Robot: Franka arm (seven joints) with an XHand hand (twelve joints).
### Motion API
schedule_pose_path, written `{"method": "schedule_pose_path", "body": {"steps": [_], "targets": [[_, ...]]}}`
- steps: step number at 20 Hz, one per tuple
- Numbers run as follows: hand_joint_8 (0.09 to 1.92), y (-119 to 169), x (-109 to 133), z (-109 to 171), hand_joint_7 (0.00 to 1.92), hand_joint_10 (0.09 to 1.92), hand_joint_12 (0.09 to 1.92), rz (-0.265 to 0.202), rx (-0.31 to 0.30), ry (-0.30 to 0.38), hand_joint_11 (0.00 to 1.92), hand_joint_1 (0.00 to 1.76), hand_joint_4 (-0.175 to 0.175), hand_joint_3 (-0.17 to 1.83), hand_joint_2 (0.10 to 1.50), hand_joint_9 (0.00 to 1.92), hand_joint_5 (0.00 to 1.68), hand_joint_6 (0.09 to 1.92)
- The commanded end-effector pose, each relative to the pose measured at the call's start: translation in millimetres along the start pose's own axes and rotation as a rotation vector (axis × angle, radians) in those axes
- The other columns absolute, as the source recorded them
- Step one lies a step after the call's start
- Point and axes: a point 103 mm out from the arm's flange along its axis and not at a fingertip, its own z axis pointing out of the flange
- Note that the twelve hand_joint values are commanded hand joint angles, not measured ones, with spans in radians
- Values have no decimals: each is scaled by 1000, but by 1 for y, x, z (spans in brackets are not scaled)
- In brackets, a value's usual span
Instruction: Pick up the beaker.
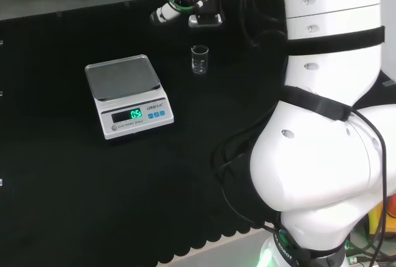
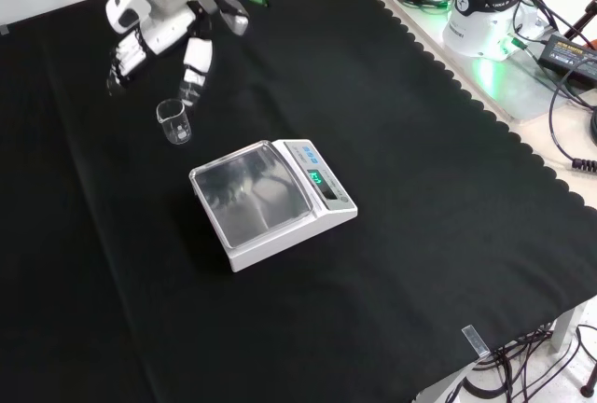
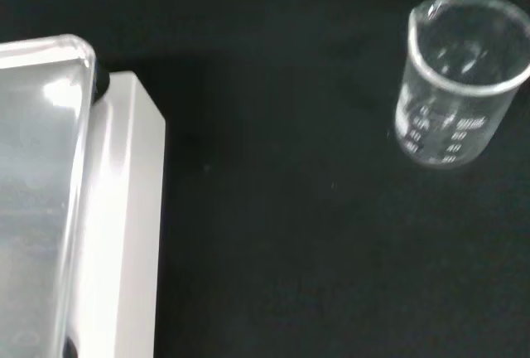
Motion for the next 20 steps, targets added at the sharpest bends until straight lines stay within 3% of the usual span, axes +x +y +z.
{"method": "schedule_pose_path", "body": {"steps": [1, 6, 20], "targets": [[291, 11, 5, 26, 0, 528, 1473, 21, 52, 5, 0, 241, -135, 94, 921, 0, 24, 87], [297, 19, -7, 43, 0, 532, 1474, 15, 82, 10, 1, 254, -135, 91, 919, 0, 27, 87], [318, 26, -52, 69, 0, 535, 1474, 111, 135, 37, 0, 304, -125, 85, 916, 0, 42, 87]]}}
